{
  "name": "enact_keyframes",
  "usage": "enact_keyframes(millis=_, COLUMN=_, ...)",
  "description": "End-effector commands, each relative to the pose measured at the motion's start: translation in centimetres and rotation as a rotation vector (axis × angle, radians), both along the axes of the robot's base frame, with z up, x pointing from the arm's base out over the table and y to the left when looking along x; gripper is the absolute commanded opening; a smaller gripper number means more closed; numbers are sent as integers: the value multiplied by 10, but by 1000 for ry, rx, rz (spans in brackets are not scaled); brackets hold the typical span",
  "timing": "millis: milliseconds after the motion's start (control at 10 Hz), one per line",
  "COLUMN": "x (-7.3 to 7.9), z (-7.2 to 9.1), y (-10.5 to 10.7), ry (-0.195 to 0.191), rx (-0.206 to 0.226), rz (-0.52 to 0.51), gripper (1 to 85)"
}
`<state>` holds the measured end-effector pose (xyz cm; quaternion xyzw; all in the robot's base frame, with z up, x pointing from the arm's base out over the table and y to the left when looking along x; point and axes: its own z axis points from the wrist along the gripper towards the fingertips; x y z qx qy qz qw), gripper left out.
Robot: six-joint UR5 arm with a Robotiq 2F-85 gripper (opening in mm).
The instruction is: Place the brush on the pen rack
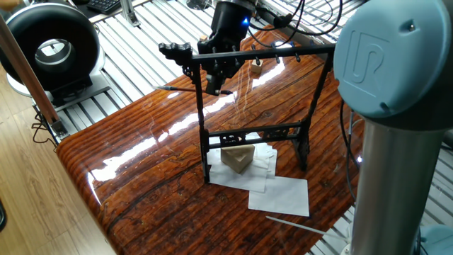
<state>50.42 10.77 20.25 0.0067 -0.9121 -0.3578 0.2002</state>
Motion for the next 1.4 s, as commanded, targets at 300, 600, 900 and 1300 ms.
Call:
enact_keyframes(millis=300, x=16, z=-4, y=5, ry=-31, rx=-9, rz=-69, gripper=10)
enact_keyframes(millis=600, x=39, z=-9, y=9, ry=-82, rx=-16, rz=-144, gripper=10)
enact_keyframes(millis=900, x=50, z=-14, y=6, ry=-116, rx=-39, rz=-176, gripper=10)
enact_keyframes(millis=1300, x=45, z=6, y=-15, ry=-51, rx=39, rz=-106, gripper=10)
